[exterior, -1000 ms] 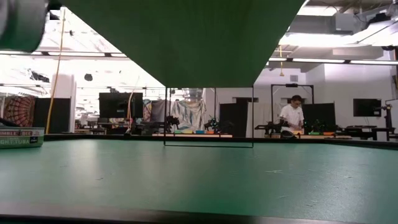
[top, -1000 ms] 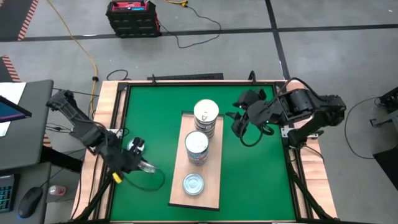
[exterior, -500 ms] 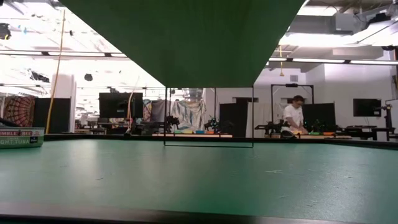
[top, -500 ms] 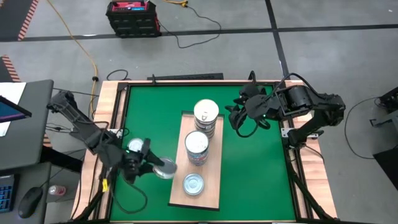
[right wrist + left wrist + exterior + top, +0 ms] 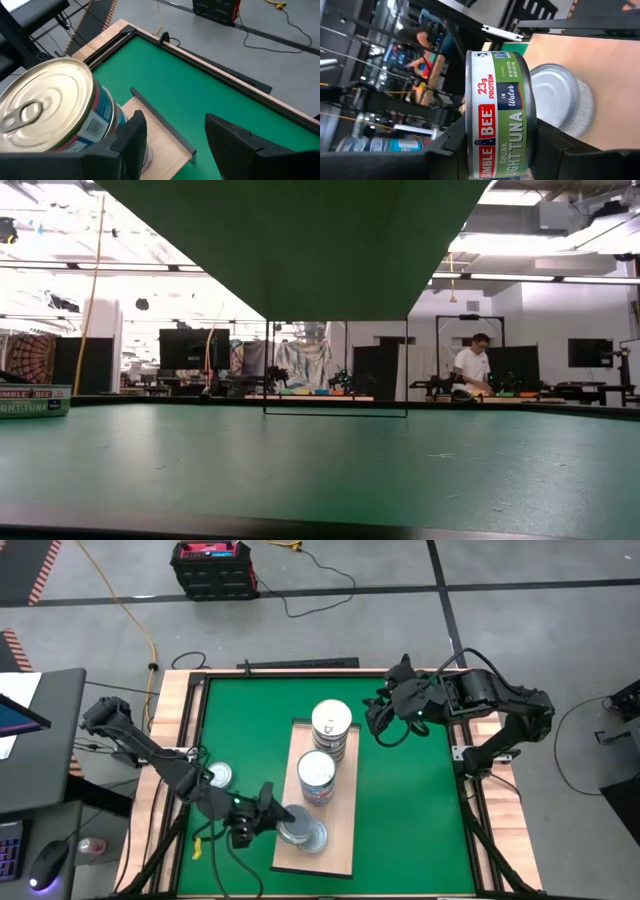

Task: Stack canned seafood by type on shelf
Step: Stack the green white tuna can on top of the other green white tuna can on the shelf

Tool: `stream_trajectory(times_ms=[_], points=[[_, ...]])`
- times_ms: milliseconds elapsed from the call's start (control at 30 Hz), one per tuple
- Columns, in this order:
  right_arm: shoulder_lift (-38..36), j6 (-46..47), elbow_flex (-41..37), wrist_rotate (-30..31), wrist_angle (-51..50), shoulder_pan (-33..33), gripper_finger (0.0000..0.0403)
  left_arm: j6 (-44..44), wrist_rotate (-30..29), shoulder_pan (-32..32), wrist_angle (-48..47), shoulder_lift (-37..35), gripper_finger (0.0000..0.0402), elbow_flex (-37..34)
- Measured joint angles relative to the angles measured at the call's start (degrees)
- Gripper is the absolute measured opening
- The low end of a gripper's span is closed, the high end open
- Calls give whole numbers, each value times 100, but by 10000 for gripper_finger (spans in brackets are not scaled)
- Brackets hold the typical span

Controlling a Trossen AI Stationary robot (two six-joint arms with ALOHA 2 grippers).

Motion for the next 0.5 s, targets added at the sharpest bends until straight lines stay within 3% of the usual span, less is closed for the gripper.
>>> stream_trajectory(times_ms=[233, 500], points=[[0, -17, 0, -2, 2, 113, 228, 577, -4, 15, 328, 590, 141, 0], [0, -14, -2, -7, 54, 318, 228, 314, -8, 49, 755, 940, 156, 12]])
